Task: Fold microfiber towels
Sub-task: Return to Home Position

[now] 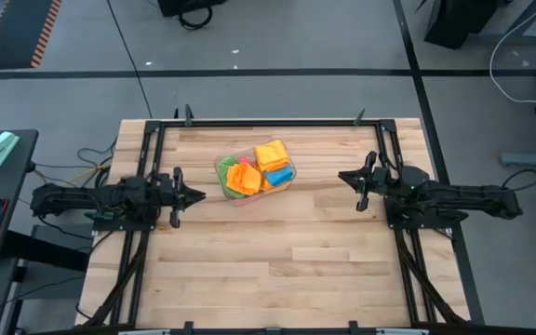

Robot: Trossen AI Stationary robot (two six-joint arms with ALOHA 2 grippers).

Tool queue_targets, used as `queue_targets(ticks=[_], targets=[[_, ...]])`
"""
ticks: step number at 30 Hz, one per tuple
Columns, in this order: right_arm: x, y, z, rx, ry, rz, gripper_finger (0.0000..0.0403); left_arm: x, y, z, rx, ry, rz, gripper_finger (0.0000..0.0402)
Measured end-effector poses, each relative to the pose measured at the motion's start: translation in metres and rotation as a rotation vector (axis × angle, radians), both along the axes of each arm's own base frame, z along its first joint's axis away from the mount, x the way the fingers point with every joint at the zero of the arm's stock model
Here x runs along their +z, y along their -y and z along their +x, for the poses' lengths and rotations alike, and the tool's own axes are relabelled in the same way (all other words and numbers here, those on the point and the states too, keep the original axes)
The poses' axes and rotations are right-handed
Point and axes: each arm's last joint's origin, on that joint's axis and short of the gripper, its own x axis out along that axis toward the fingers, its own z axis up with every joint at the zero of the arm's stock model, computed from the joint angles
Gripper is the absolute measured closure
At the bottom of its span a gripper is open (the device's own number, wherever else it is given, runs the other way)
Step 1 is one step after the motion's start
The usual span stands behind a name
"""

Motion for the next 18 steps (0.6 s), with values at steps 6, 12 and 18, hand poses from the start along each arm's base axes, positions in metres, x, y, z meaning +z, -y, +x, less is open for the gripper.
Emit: queue_targets(ticks=[6,12,18], targets=[[0.0001,0.0,0.0,0.0,0.0,0.0,0.0361,0.0,0.0,0.0,0.0,0.0,0.0,0.0345],[0.0001,0.0,0.0,0.0,0.0,0.0,0.0361,0.0,0.0,0.0,0.0,0.0,0.0,0.0352],[0.0001,0.0,0.0,0.0,0.0,0.0,0.0361,0.0,0.0,0.0,0.0,0.0,0.0,0.0349]])
